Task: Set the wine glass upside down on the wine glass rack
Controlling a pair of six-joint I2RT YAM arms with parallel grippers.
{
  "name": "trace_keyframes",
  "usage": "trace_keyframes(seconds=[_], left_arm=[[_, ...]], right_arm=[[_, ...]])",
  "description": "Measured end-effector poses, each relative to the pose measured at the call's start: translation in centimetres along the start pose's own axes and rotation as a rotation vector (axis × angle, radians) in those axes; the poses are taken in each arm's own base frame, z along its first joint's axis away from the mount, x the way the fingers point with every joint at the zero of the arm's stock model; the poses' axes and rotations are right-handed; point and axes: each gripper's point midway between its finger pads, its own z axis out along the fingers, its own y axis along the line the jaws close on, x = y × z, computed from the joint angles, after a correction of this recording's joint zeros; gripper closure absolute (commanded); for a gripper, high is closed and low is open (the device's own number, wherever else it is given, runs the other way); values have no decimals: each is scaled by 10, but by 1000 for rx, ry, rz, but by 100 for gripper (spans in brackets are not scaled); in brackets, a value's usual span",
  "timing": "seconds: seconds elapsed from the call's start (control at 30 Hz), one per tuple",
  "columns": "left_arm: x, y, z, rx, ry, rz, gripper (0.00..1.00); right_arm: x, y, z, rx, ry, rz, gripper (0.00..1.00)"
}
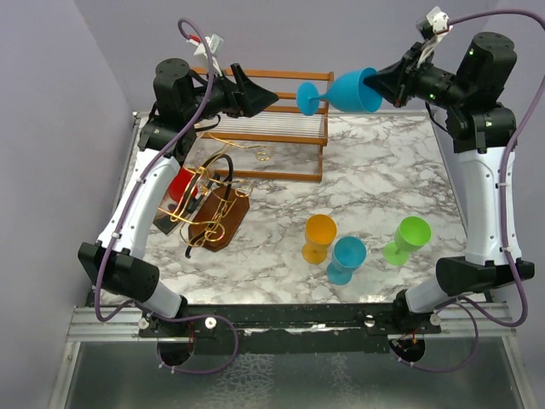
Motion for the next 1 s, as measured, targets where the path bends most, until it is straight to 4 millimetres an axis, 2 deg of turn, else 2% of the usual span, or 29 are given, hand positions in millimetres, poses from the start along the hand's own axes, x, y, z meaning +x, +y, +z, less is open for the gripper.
trace_keyframes(seconds=[0.2, 0.43, 0.53, 0.7, 0.9, 1.0], left_arm=[[14, -7, 17, 41, 34, -67, 33], [35, -9, 34, 56, 86, -116, 58], [39, -11, 37, 60, 96, -121, 68], [41, -12, 38, 62, 101, -125, 78], [46, -9, 42, 59, 112, -133, 87], [49, -7, 45, 58, 119, -141, 97]], right_arm=[[6, 14, 12, -53, 4, 9, 99], [17, 19, 20, -75, 20, 23, 99], [21, 19, 21, -76, 27, 29, 99], [22, 19, 21, -76, 27, 30, 99], [18, 22, 18, -75, 17, 20, 99], [17, 22, 18, -77, 14, 18, 99]])
